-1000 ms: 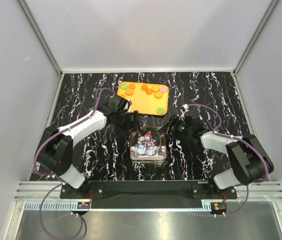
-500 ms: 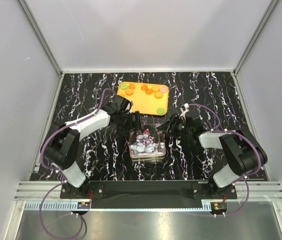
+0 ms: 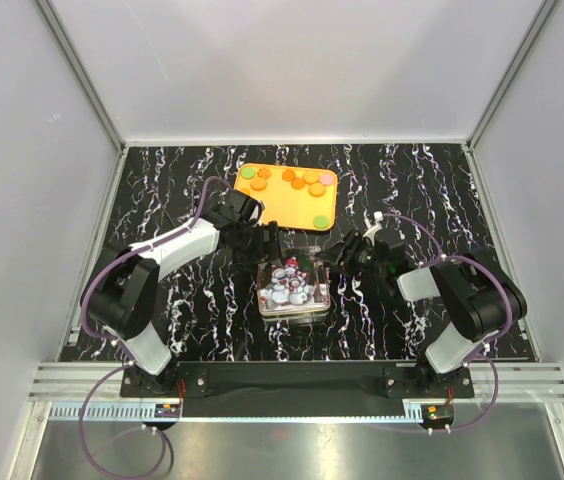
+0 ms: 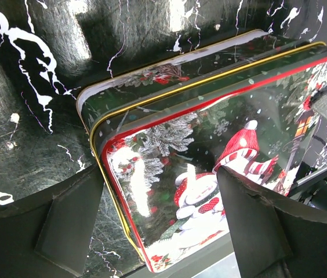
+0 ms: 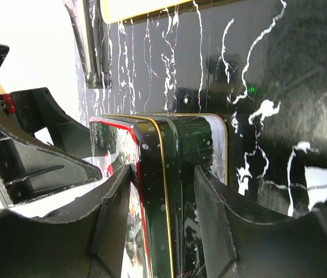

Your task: Pack the cookies

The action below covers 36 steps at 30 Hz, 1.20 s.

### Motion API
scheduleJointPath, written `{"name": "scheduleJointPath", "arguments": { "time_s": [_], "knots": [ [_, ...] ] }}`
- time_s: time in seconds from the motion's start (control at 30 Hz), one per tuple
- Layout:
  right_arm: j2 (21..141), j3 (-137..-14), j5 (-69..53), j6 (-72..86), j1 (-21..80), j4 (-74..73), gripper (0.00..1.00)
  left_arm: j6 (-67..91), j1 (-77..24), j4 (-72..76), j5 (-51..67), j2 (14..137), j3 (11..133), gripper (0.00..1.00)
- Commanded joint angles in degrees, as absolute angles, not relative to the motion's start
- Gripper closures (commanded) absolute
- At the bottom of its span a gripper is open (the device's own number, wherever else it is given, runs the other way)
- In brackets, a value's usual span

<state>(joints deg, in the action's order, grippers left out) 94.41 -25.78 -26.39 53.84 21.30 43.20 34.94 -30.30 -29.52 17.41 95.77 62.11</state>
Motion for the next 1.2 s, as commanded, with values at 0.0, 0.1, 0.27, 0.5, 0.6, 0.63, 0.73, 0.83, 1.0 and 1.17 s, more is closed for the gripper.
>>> {"name": "scheduleJointPath", "arguments": {
  "time_s": [0.0, 0.1, 0.27, 0.5, 0.6, 0.63, 0.73, 0.83, 1.0, 1.17],
  "knots": [
    [94.57, -21.89, -26.1, 55.28, 21.88, 39.99, 0.8, 35.07, -30.59, -26.72, 18.55, 95.71, 62.05, 0.17],
    [92.03, -19.52, -25.75, 55.81, 22.23, 40.43, 0.81, 34.63, -30.32, -27.24, 18.2, 95.54, 62.66, 0.17],
    [84.93, -18.46, -23.74, 55.64, 26.09, 36.57, 0.79, 33.4, -29.27, -28.74, 17.58, 95.98, 64.6, 0.17],
    [76.3, -21.44, -17.94, 51.87, 27.95, 22.43, 0.57, 31.2, -28.92, -32.25, 16.96, 97.82, 68.64, 0.16],
    [74.62, -24.6, -15.39, 48.88, 27.77, 16.53, 0.52, 30.5, -28.83, -33.04, 16.79, 98.26, 69.34, 0.16],
    [74.36, -25.65, -15.03, 48.61, 27.69, 15.91, 0.51, 30.15, -28.83, -33.31, 16.7, 98.26, 69.61, 0.16],
    [73.83, -27.76, -14.77, 47.03, 27.51, 14.33, 0.43, 29.45, -28.92, -34.19, 16.52, 98.44, 70.05, 0.16],
    [73.22, -28.83, -14.42, 46.14, 27.33, 13.27, 0.38, 28.92, -28.83, -34.72, 16.17, 98.52, 70.22, 0.16],
    [75.93, -29.8, -15.2, 45.18, 26.02, 15.11, 0.38, 28.74, -28.83, -34.89, 16.08, 99.14, 70.49, 0.16],
    [81.03, -29.27, -19.33, 46.14, 25.31, 21.43, 0.39, 28.74, -28.83, -34.89, 16.0, 99.58, 70.4, 0.16]
  ]
}}
